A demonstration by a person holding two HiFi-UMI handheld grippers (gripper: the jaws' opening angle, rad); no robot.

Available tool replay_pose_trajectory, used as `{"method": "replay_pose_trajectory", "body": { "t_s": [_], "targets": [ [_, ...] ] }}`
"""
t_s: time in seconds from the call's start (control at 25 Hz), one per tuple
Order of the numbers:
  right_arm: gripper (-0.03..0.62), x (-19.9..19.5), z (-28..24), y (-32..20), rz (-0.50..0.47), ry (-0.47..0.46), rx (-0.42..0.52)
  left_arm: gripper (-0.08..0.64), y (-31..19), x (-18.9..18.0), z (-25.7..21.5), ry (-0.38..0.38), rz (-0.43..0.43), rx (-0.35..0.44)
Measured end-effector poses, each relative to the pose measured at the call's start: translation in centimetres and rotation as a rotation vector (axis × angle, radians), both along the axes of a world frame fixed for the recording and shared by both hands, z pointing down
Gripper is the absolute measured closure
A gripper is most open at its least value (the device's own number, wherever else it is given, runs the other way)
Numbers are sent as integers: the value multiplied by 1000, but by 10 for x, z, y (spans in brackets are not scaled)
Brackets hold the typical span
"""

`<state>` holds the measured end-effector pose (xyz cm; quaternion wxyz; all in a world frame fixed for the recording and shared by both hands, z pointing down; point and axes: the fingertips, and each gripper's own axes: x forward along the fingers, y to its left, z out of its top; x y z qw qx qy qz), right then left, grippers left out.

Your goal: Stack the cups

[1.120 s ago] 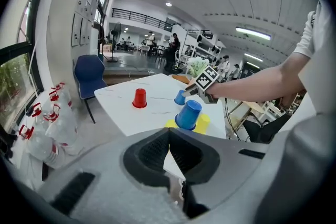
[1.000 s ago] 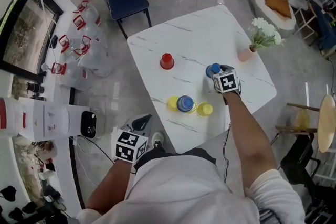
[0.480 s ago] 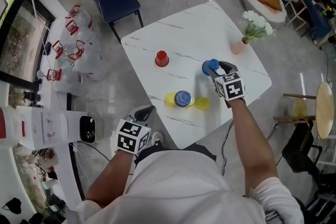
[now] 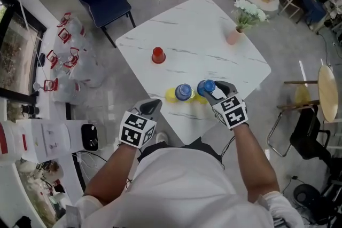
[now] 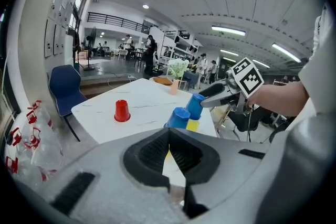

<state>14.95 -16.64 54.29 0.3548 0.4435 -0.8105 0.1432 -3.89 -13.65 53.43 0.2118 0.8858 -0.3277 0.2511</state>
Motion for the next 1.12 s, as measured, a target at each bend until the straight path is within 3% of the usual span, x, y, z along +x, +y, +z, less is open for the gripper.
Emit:
{"method": "replay_pose_trajectory", "body": {
  "t_s": [0.6, 0.72, 0.96, 1.12],
  "targets": [
    [375, -18, 28, 13, -21, 42, -32, 554, 13, -7, 1, -3, 7, -4],
    [339, -18, 28, 14, -12, 35, -42, 554, 14, -8, 2, -4, 6, -9],
    [359, -13, -15, 10, 31, -69, 71, 554, 3, -11, 5, -5, -14, -8],
    [402, -4, -43, 18, 82, -134, 161, 554, -25, -15, 2, -12, -49, 41]
  ]
}}
